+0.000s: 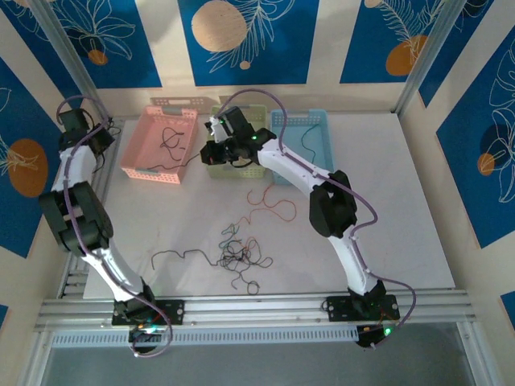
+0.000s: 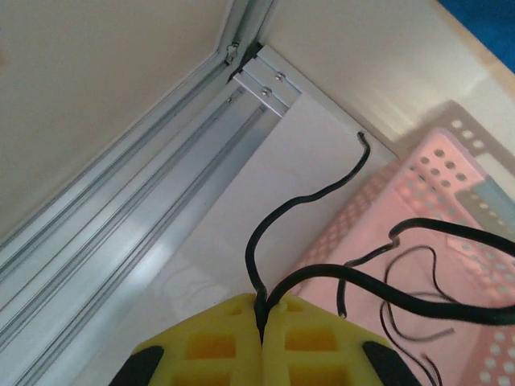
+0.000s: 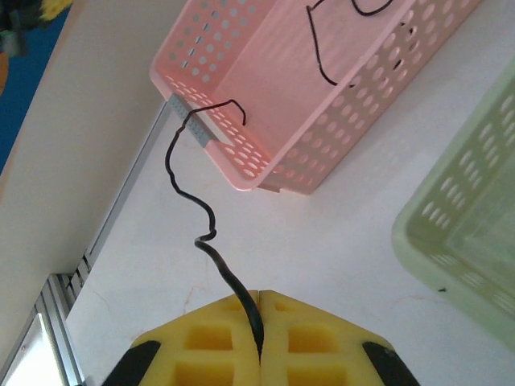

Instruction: Untangle the cables

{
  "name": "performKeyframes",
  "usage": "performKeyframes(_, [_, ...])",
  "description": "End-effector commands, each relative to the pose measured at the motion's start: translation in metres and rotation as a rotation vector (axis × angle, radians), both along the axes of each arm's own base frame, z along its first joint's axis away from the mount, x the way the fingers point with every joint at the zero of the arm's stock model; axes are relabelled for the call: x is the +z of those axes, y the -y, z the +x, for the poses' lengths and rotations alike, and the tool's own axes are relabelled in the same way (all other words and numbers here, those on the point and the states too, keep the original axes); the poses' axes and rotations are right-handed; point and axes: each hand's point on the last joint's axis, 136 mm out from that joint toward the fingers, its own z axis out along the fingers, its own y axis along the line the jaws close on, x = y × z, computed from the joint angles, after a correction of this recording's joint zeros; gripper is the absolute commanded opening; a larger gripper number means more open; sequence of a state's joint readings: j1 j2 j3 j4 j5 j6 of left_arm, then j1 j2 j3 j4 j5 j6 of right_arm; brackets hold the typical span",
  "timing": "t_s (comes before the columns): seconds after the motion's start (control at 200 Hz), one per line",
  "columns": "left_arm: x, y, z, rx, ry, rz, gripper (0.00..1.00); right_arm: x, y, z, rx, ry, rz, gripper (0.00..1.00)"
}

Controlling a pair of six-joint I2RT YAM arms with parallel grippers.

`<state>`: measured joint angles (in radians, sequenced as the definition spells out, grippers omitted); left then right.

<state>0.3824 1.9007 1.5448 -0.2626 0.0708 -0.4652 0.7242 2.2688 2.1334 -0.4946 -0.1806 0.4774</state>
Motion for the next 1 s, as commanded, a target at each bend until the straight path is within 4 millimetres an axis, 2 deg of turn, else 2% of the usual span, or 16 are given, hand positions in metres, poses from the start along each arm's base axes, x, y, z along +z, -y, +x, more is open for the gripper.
performKeyframes(0.0, [-0.031, -0.004, 0.019, -0.014, -0.018, -0.076, 0.0, 0.011, -0.013, -0.006, 0.05, 0.046, 0.003, 0.0])
performKeyframes(0.15, [-0.076, -0.001, 0.024, -0.036, -0.098, -0.132, 0.0, 0.009, -0.022, -0.007, 0.062, 0.043, 0.008, 0.0])
performKeyframes(0.33, [-0.1, 0.026, 0.024, -0.096, -0.15, -0.222, 0.0, 0.009, -0.028, -0.003, 0.059, 0.049, 0.014, 0.0])
performKeyframes(0.535, [-0.091, 0.061, 0.01, -0.15, -0.162, -0.241, 0.0, -0.004, -0.033, 0.005, 0.033, 0.031, 0.005, 0.0])
performKeyframes(0.725, [-0.094, 0.107, -0.008, -0.245, -0.221, -0.207, 0.0, -0.016, -0.042, 0.012, 0.019, 0.028, 0.001, 0.0])
performKeyframes(0.875, [-0.097, 0.112, -0.02, -0.252, -0.24, -0.205, 0.0, -0.032, -0.044, 0.022, -0.017, 0.017, -0.029, 0.0])
performKeyframes(0.995, [-0.096, 0.116, -0.021, -0.266, -0.248, -0.199, 0.0, -0.046, -0.044, 0.036, -0.074, 0.054, -0.067, 0.0])
